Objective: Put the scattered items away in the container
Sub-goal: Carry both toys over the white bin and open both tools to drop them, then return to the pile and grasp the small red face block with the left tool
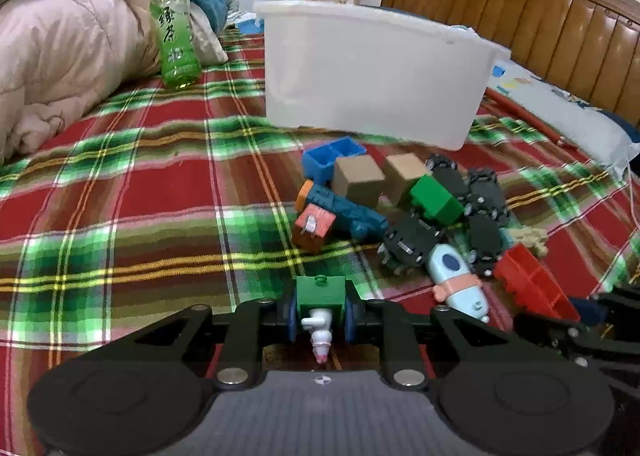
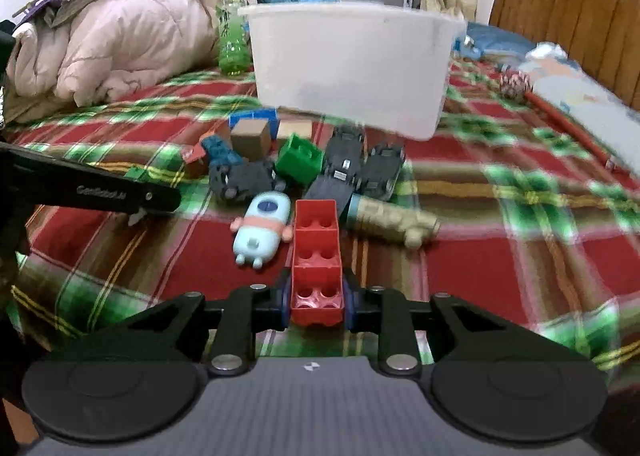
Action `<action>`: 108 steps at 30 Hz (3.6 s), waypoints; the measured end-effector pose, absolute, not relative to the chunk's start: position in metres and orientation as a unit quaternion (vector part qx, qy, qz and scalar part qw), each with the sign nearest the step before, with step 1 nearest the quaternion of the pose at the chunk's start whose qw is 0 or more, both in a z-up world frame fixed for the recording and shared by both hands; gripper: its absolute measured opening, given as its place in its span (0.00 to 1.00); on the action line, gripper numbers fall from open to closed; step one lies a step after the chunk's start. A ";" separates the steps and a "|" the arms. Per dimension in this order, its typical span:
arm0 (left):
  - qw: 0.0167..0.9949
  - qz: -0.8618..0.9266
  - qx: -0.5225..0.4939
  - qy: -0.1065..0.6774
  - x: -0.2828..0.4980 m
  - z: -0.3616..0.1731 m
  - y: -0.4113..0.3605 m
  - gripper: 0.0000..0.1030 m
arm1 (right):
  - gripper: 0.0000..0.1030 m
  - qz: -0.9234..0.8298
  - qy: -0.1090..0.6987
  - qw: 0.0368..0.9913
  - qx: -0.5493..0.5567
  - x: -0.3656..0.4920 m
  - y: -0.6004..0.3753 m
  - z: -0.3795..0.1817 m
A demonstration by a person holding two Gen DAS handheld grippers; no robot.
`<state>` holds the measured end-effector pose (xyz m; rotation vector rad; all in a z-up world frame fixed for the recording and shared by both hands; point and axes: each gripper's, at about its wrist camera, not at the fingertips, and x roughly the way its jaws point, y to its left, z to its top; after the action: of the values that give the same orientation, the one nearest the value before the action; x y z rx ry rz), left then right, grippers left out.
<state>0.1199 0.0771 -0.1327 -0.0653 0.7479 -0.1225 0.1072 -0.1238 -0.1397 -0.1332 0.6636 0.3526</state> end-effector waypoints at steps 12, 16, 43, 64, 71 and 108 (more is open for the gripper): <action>0.949 -0.079 -0.026 0.303 0.141 -0.055 0.072 0.23 | 0.26 0.164 0.263 0.948 -0.076 0.143 -0.126 -0.080; 0.957 -0.078 -0.023 0.277 0.157 -0.028 0.071 0.23 | 0.26 0.162 0.241 0.954 -0.079 0.160 -0.123 -0.058; 0.959 -0.046 -0.025 0.279 0.349 -0.005 0.045 0.24 | 0.27 0.144 0.261 0.953 -0.049 0.335 -0.110 -0.037; 0.965 -0.053 -0.026 0.254 0.292 0.009 0.053 0.70 | 0.63 0.136 0.242 0.958 -0.068 0.297 -0.109 -0.027; 0.963 -0.060 -0.024 0.262 0.246 -0.002 0.054 0.70 | 0.64 0.144 0.246 0.956 -0.067 0.253 -0.111 -0.034; 0.932 -0.076 -0.006 0.354 0.159 -0.143 0.079 0.21 | 0.65 0.157 0.287 0.942 -0.072 0.153 -0.128 -0.130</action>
<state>0.1593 0.0787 -0.1434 -0.0129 0.7238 -0.1547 0.1528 -0.1284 -0.1295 -0.1466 0.5861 0.3211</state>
